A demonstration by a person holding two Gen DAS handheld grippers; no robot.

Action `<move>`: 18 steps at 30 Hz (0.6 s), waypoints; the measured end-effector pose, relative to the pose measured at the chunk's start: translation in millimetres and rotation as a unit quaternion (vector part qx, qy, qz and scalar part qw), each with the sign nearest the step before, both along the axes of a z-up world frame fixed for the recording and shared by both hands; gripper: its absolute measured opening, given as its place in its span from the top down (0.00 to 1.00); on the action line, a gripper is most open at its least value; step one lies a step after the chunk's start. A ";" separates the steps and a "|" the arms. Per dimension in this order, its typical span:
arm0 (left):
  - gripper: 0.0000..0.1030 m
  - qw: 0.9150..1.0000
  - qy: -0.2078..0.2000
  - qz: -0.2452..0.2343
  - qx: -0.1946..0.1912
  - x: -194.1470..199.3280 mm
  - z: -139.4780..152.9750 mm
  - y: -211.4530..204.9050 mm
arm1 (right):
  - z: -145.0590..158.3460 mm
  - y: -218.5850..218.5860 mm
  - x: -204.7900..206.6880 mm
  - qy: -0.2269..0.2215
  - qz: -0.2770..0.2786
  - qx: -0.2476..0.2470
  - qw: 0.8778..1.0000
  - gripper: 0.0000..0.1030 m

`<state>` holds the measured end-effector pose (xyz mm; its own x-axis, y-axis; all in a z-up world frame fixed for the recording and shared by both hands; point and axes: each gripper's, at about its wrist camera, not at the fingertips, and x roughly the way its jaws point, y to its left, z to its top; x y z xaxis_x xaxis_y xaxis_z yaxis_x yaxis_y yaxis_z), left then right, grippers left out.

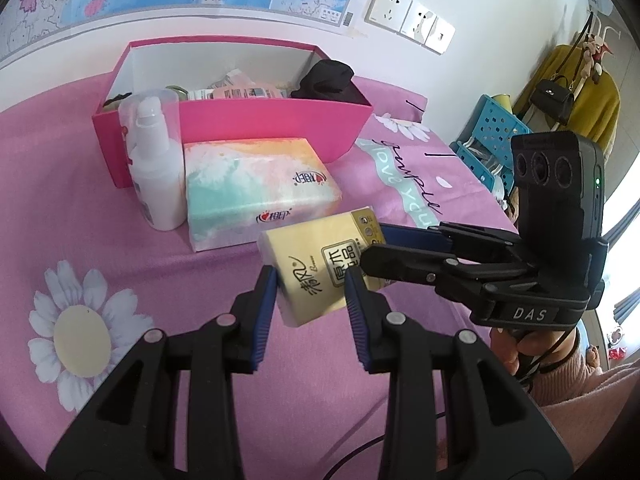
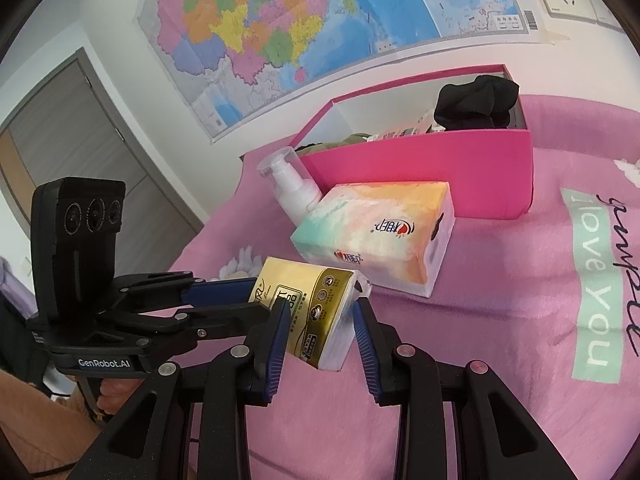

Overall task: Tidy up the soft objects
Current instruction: 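Lift the yellow tissue pack and carry it toward the pink box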

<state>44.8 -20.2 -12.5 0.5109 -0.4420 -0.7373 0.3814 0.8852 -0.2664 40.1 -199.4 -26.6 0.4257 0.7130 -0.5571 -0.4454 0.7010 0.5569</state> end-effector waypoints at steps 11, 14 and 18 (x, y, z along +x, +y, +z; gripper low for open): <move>0.65 1.000 -0.010 0.002 0.001 2.5 7.8 -1.1 | 6.7 -2.5 6.4 -0.012 -0.001 0.000 1.000 0.67; 0.64 1.000 -0.014 0.002 0.002 4.0 10.3 -2.6 | 9.3 -3.2 8.3 -0.016 -0.002 0.000 1.000 0.67; 0.65 1.000 -0.018 0.003 0.003 5.5 13.1 -4.8 | 12.5 -4.1 10.8 -0.020 -0.005 0.000 1.000 0.67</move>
